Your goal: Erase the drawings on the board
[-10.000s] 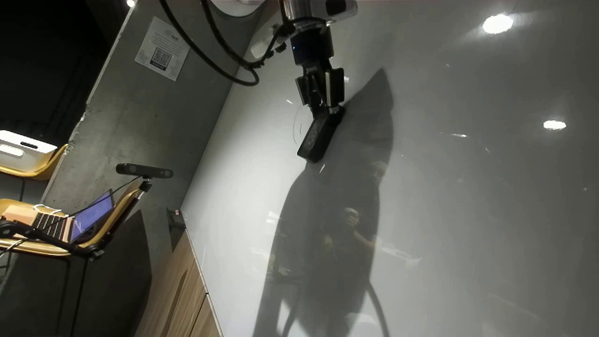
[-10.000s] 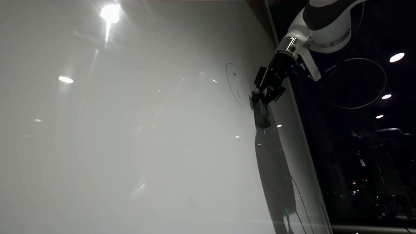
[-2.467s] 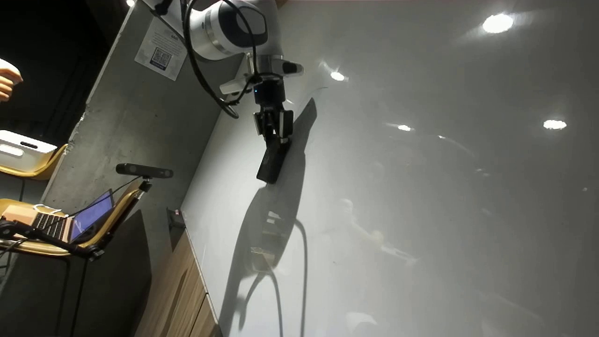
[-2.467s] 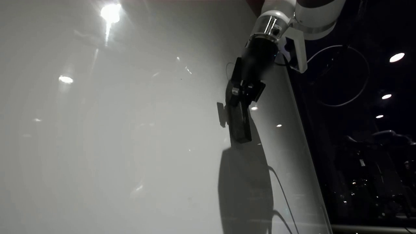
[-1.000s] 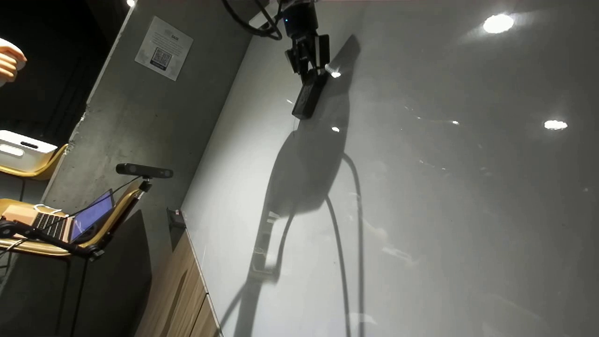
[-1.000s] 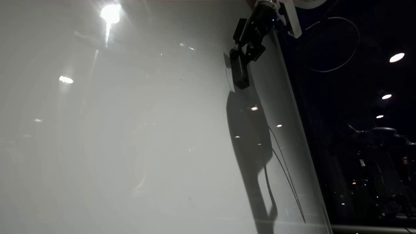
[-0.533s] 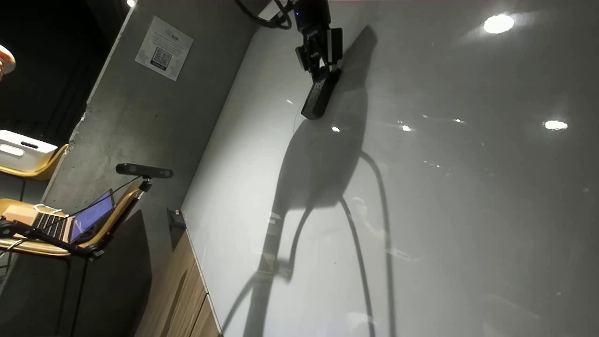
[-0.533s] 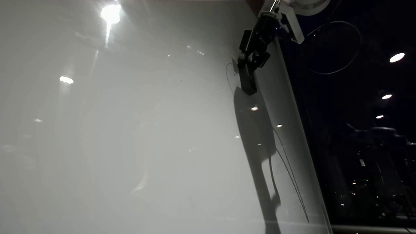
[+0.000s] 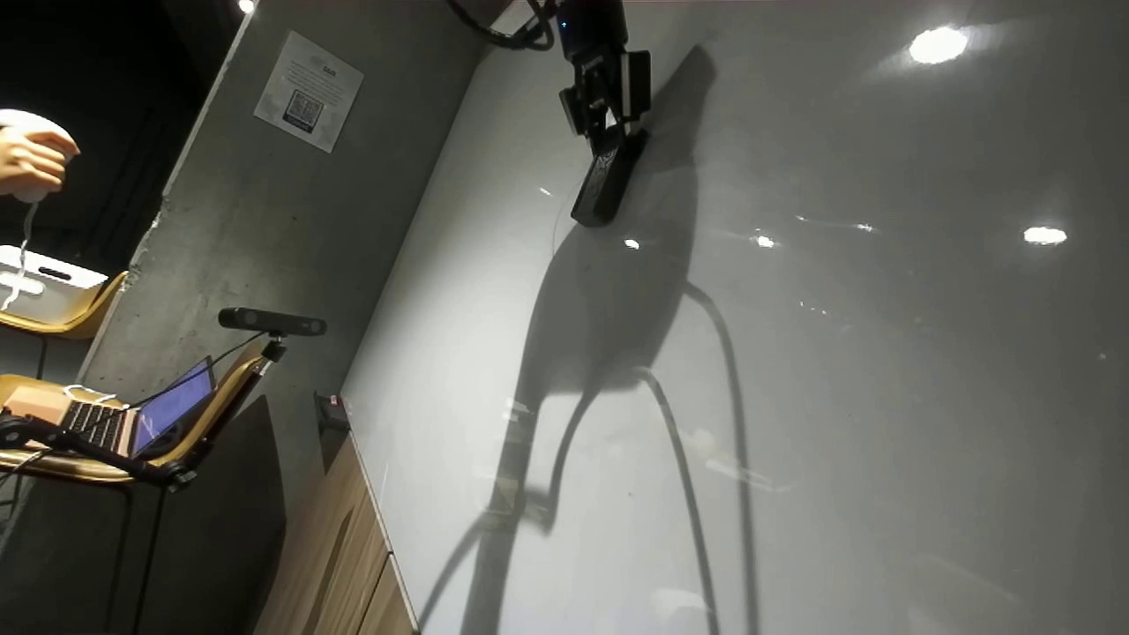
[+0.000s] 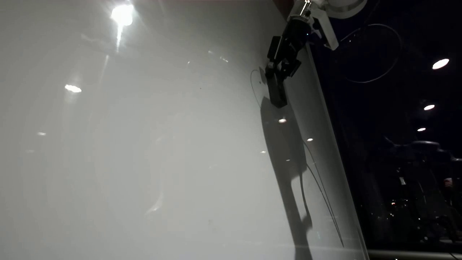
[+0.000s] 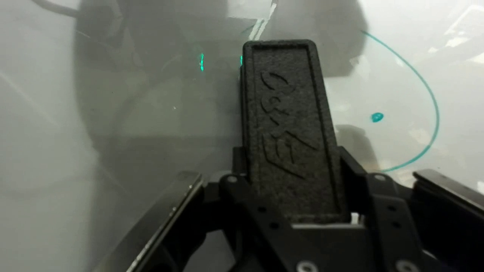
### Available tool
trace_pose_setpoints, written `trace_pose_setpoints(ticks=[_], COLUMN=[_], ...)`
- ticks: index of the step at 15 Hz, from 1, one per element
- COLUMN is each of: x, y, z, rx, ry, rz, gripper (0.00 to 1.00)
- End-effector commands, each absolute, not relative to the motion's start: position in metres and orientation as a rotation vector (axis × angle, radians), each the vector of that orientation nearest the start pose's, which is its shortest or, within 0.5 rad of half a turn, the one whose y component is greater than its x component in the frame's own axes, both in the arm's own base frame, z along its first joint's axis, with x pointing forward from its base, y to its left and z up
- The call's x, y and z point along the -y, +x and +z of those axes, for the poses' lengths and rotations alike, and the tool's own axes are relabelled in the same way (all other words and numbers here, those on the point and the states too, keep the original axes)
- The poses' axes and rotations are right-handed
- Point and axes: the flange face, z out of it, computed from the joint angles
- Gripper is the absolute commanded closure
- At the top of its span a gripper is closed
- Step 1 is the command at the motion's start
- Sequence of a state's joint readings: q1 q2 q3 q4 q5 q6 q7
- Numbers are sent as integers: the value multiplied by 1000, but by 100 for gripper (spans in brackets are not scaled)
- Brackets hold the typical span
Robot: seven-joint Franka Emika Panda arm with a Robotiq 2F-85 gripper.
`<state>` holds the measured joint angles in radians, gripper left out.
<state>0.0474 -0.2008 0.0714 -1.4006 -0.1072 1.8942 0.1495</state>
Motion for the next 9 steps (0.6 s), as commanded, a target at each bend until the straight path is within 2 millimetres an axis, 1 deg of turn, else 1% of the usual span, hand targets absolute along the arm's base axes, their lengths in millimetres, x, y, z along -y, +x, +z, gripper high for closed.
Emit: trace_pose_setpoints(ticks=[1,5,7,9], x=[-102,-162,-190,-205], y=[502,498,499,502], z=[825,797,788,778], rx=[39,141,180,203], ry=[-2964,-2980,-2977,-2984], rz=[-1150,-1130,-1130,-1135], gripper=[68,68,68,68])
